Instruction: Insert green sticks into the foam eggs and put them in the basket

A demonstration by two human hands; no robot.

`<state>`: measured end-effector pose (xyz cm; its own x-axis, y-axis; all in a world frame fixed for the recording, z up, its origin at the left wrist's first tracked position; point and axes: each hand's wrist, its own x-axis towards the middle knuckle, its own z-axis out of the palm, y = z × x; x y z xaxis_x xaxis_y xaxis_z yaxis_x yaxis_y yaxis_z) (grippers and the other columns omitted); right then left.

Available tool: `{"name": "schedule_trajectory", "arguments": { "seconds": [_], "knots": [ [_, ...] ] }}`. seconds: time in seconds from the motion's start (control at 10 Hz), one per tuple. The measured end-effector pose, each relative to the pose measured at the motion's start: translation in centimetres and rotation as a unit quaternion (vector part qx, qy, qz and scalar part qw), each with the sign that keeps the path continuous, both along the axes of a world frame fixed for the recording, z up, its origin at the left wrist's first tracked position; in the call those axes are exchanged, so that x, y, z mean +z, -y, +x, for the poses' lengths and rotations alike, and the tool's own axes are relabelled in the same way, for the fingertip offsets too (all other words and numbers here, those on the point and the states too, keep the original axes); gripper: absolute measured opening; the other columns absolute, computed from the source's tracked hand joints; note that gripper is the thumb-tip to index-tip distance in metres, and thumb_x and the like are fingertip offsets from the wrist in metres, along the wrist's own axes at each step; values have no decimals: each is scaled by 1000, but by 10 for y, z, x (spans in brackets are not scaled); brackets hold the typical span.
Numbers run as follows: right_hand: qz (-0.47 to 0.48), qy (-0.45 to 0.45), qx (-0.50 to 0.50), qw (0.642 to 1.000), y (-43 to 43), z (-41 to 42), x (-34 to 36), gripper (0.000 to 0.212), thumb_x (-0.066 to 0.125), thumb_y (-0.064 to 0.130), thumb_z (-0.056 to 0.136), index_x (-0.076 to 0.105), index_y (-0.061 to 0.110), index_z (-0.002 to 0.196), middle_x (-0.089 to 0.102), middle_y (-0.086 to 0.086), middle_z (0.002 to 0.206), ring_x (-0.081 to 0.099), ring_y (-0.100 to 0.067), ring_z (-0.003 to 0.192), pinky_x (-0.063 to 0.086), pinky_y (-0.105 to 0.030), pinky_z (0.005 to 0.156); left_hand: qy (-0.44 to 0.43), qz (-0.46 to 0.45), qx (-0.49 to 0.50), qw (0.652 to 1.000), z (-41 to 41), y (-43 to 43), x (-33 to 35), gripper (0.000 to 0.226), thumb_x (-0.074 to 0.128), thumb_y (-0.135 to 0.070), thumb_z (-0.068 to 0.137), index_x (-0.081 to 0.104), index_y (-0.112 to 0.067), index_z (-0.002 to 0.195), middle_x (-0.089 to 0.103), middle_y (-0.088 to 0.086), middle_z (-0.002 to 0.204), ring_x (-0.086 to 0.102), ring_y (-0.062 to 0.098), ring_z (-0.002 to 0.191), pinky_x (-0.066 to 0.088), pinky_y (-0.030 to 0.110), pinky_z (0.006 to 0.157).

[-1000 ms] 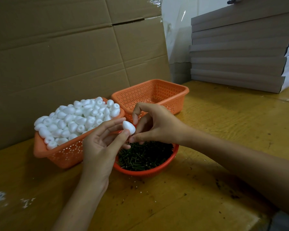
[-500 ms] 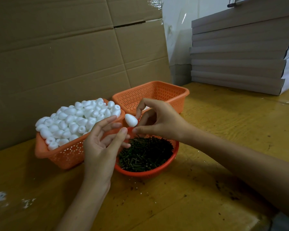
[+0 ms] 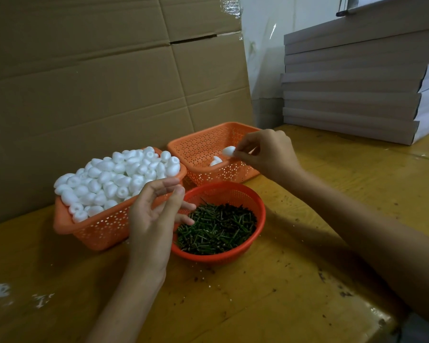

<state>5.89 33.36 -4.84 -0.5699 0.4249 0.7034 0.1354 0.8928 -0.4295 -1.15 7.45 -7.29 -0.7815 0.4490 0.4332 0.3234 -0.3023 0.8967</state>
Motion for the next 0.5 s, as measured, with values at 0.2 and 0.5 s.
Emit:
{"name": "schedule_trajectory", "arguments": {
  "seconds": [0.2, 0.5],
  "knots": [
    [23, -17, 4, 1000, 5, -2, -7, 11, 80, 26, 91, 81, 23, 102, 78, 12, 94, 57, 12, 68, 43, -6, 68, 1, -1, -1, 1000, 3, -1, 1, 24, 71, -35, 86, 73, -18, 102, 75, -2, 115, 76, 21, 80, 60, 26, 58],
    [3, -19, -8, 1000, 9, 5, 5, 21, 80, 21, 91, 79, 20, 112, 79, 7, 102, 67, -2, 78, 61, -30, 81, -62, -7, 17, 998, -4, -1, -5, 7, 71, -21, 99, 75, -26, 94, 75, -1, 100, 76, 21, 80, 64, 33, 64]
  ]
}}
